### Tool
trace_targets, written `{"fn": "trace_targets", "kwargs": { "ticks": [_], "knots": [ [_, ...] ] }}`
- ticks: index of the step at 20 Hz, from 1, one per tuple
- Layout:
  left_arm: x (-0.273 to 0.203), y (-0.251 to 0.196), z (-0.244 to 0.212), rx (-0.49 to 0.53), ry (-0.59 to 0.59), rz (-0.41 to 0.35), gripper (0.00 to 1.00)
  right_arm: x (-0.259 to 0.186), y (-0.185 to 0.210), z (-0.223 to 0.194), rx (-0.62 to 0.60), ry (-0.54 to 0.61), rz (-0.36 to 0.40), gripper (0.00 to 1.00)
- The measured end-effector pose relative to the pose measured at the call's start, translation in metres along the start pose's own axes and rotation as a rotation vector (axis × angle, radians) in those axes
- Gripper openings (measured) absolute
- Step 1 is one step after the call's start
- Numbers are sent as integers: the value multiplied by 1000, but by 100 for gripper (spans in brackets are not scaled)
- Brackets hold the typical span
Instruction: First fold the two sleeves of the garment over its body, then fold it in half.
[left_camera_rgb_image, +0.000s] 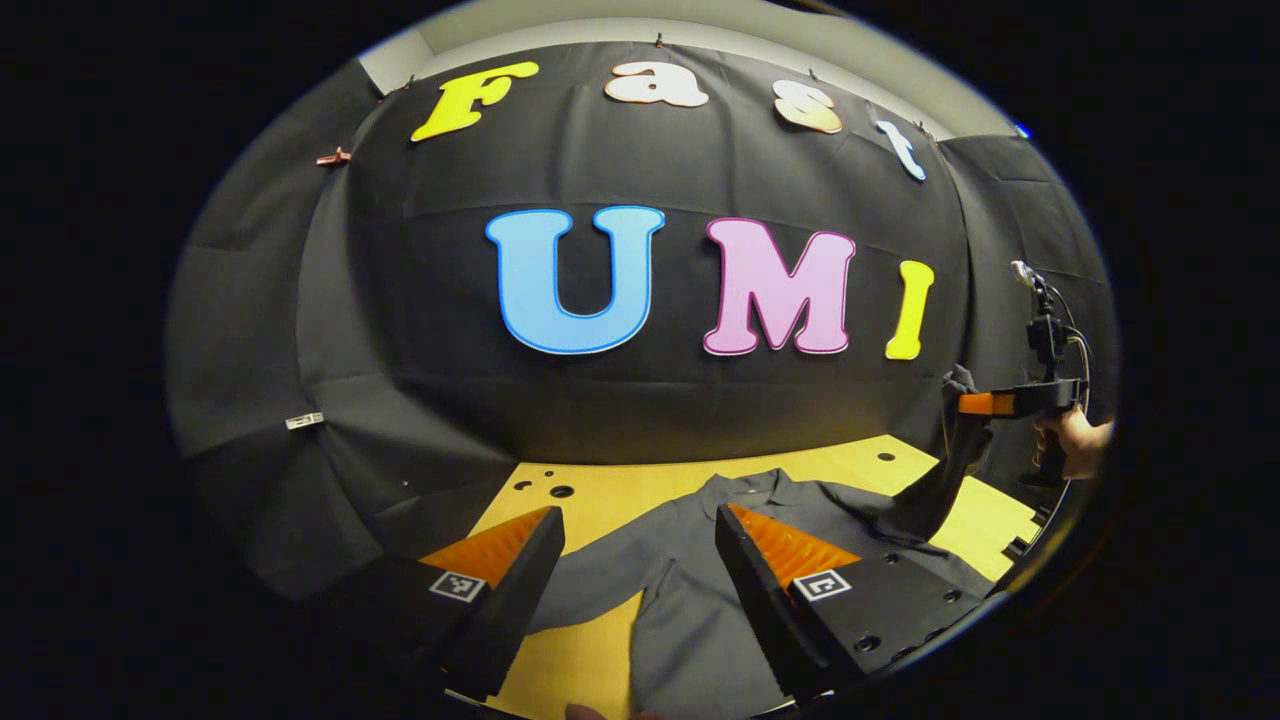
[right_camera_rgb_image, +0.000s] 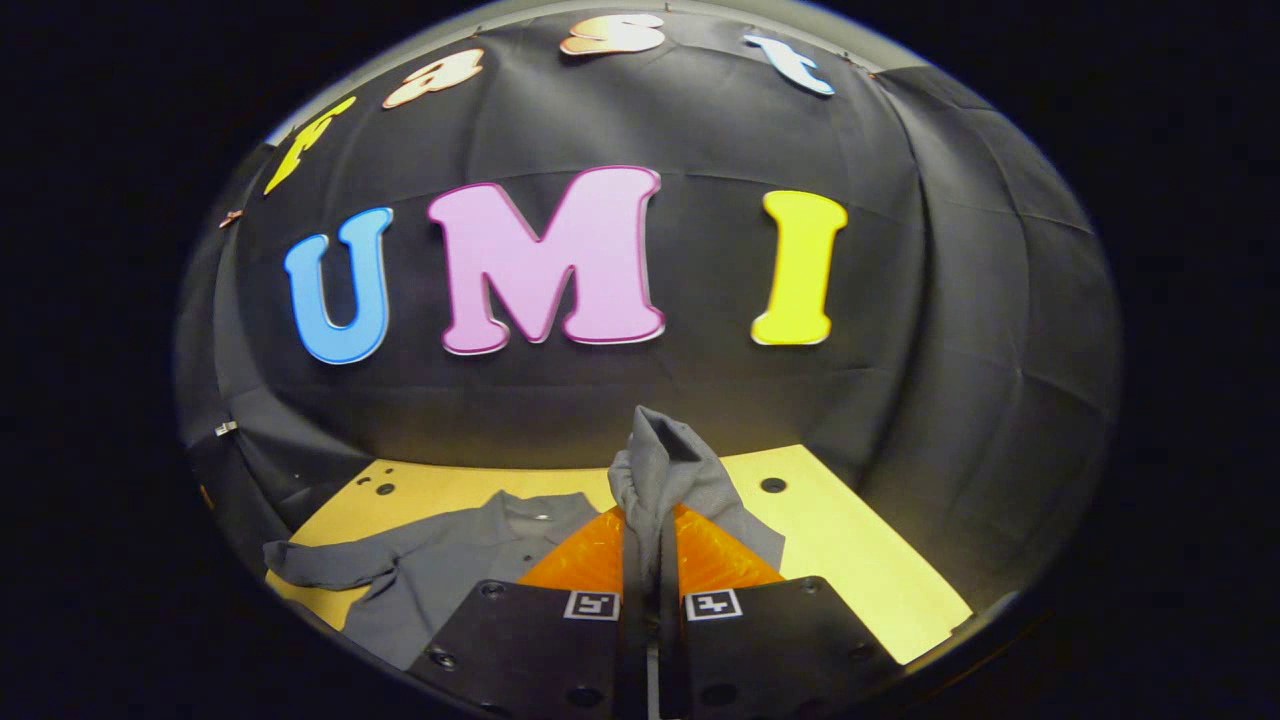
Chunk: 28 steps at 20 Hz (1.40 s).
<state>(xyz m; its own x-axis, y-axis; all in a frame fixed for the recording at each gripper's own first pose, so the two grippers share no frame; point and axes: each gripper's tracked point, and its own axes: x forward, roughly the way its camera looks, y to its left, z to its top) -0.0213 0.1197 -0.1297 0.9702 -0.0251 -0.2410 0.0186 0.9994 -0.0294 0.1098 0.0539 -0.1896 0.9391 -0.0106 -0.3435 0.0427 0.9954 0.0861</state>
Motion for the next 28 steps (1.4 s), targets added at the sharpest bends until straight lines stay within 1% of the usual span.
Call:
{"fn": "trace_targets", "kwargs": {
  "ticks": [3, 5, 10, 14, 17, 18, 19, 21, 25, 27, 28],
  "knots": [
    [-2, 22, -10, -9, 16, 20, 96, 15, 50, -7, -3, 12, 63, 9],
    [-2, 37, -16, -20, 24, 34, 96, 25, 79, -20, -18, 35, 101, 9],
    [1, 73, -32, -36, 52, 78, 96, 54, 142, -69, -67, 115, 169, 9],
    [2, 92, -46, -43, 71, 108, 96, 74, 181, -116, -128, 186, 220, 9],
    [-1, 102, -58, -42, 95, 123, 96, 87, 201, -154, -166, 247, 240, 9],
    [-2, 107, -64, -38, 106, 129, 96, 92, 205, -166, -172, 265, 240, 0],
    [-3, 111, -68, -33, 115, 136, 96, 96, 209, -177, -176, 282, 239, 9],
    [-5, 122, -77, -29, 136, 157, 96, 102, 214, -200, -182, 325, 234, 10],
    [-6, 141, -97, -51, 178, 199, 96, 108, 227, -235, -170, 409, 257, 13],
    [-6, 151, -109, -40, 195, 223, 96, 105, 236, -250, -144, 458, 282, 19],
    [-6, 157, -115, -33, 205, 233, 96, 103, 239, -256, -134, 481, 290, 17]
  ]
}}
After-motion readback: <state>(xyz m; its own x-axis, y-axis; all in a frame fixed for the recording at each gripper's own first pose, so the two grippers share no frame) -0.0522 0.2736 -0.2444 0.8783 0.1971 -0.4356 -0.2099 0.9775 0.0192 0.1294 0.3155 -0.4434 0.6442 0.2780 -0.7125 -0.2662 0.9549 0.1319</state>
